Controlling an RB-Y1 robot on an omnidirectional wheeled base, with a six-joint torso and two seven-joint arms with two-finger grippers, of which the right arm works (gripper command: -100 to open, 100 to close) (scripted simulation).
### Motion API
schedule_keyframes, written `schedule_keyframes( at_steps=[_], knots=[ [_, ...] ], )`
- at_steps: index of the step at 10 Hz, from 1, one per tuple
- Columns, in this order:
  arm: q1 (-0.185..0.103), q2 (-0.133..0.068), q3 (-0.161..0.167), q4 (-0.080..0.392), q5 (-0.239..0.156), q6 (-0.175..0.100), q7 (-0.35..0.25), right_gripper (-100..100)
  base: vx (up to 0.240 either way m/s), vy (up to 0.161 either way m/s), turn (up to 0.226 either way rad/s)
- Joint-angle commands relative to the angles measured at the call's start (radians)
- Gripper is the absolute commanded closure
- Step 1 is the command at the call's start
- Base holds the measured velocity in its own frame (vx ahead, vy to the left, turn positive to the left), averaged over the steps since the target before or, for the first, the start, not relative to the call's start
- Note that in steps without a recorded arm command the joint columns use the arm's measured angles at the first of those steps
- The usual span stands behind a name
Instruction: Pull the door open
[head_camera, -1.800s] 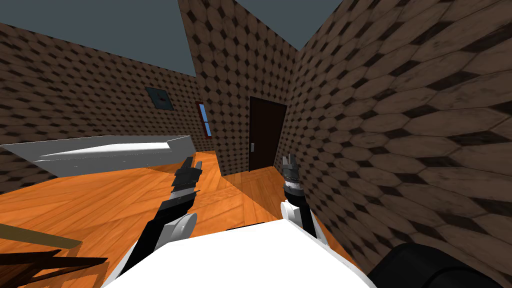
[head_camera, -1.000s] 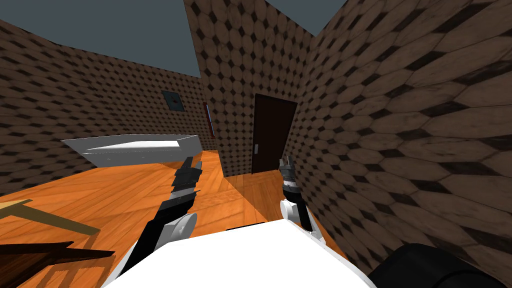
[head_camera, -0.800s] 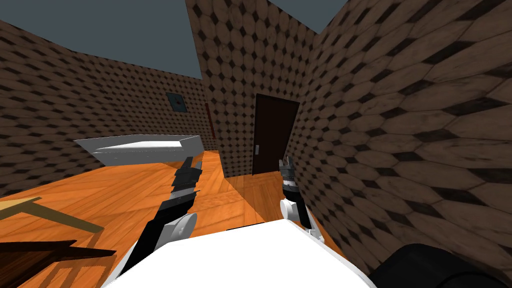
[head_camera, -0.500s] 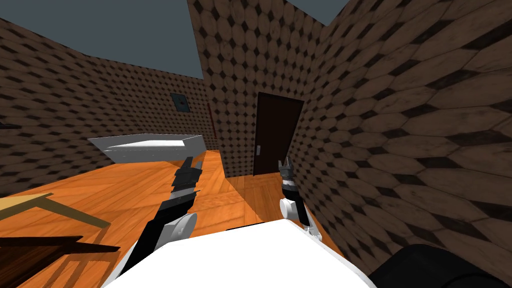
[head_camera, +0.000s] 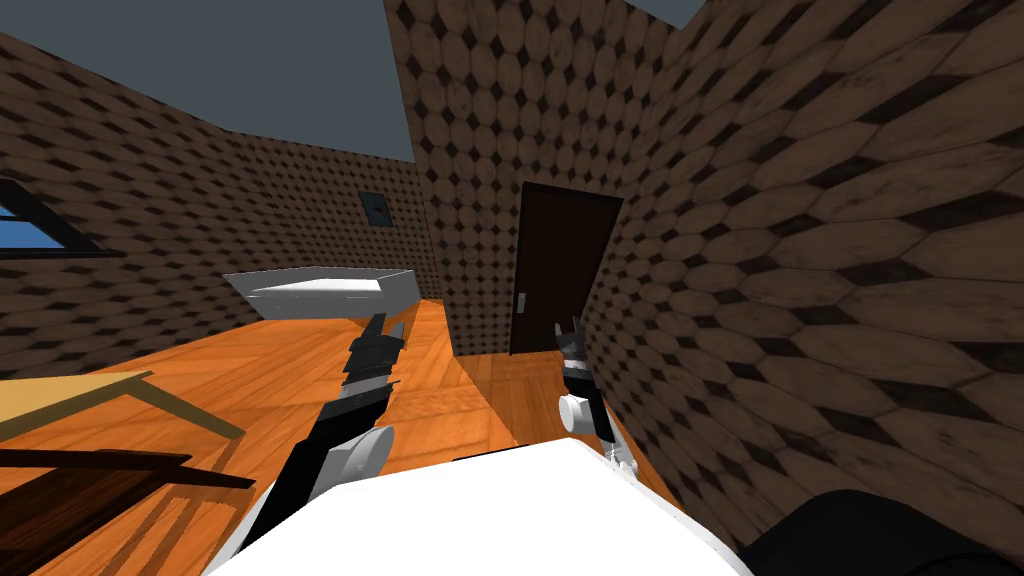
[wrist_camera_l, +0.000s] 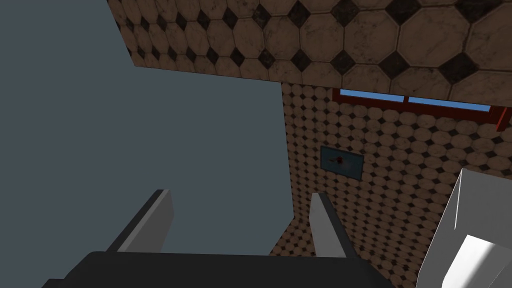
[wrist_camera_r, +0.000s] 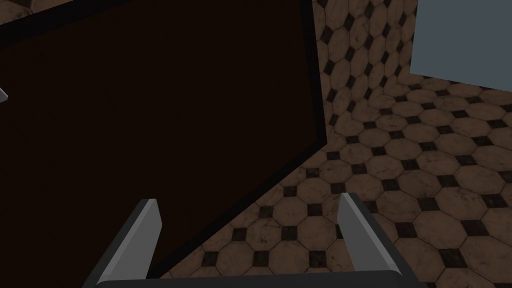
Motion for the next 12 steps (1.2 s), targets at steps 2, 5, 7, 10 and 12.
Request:
schedule_keyframes(
  at_steps=[2, 5, 7, 10, 12],
  knots=[
    [-0.021, -0.005, -0.007, 0.046, -0.035, 0.013, -0.058, -100, 0.102, -0.045, 0.122],
    [-0.046, -0.01, -0.017, 0.101, -0.076, 0.027, -0.123, -100, 0.085, -0.05, 0.118],
    [-0.063, -0.013, -0.024, 0.138, -0.104, 0.037, -0.168, -100, 0.093, -0.039, 0.118],
    [-0.089, -0.015, -0.034, 0.194, -0.147, 0.051, -0.235, -100, 0.094, -0.055, 0.121],
    [-0.106, -0.016, -0.041, 0.231, -0.175, 0.06, -0.28, -100, 0.08, -0.063, 0.119]
  ],
)
